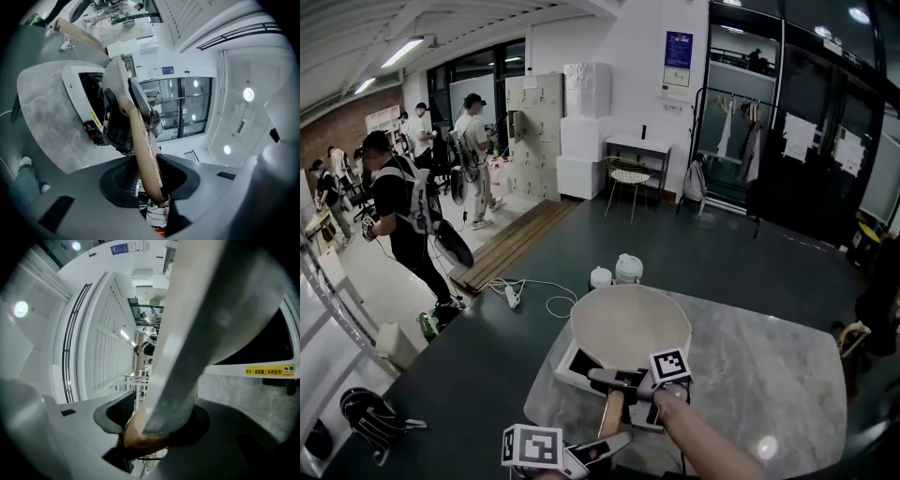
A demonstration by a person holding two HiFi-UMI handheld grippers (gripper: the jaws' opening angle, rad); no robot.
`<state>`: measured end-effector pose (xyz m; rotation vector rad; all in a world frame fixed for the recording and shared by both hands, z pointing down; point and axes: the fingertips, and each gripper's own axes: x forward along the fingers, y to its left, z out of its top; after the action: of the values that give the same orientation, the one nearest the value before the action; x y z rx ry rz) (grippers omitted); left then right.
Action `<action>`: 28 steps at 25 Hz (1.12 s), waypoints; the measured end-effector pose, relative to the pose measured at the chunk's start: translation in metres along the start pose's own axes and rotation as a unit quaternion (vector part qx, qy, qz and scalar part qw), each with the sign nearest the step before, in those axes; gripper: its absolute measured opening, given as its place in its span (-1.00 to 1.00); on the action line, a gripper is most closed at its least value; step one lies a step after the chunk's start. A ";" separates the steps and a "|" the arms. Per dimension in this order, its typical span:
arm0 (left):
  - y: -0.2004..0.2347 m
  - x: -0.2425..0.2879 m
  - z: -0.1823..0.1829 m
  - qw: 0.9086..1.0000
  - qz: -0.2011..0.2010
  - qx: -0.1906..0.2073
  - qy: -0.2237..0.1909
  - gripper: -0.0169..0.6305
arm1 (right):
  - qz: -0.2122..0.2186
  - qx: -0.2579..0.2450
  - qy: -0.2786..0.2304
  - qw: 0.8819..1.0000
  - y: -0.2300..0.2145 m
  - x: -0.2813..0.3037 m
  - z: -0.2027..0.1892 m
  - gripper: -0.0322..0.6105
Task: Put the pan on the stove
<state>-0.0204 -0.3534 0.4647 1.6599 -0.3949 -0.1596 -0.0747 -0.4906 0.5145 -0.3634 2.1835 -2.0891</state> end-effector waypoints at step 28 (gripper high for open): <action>0.051 -0.018 0.001 1.000 0.022 -0.021 0.004 -0.67 | -0.086 0.011 -0.134 0.987 -0.031 -0.018 0.000 -0.19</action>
<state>-0.0457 -0.3524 0.5127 1.6081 -0.4189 -0.1276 -0.0538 -0.4867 0.5435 -0.8060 2.0346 -2.0038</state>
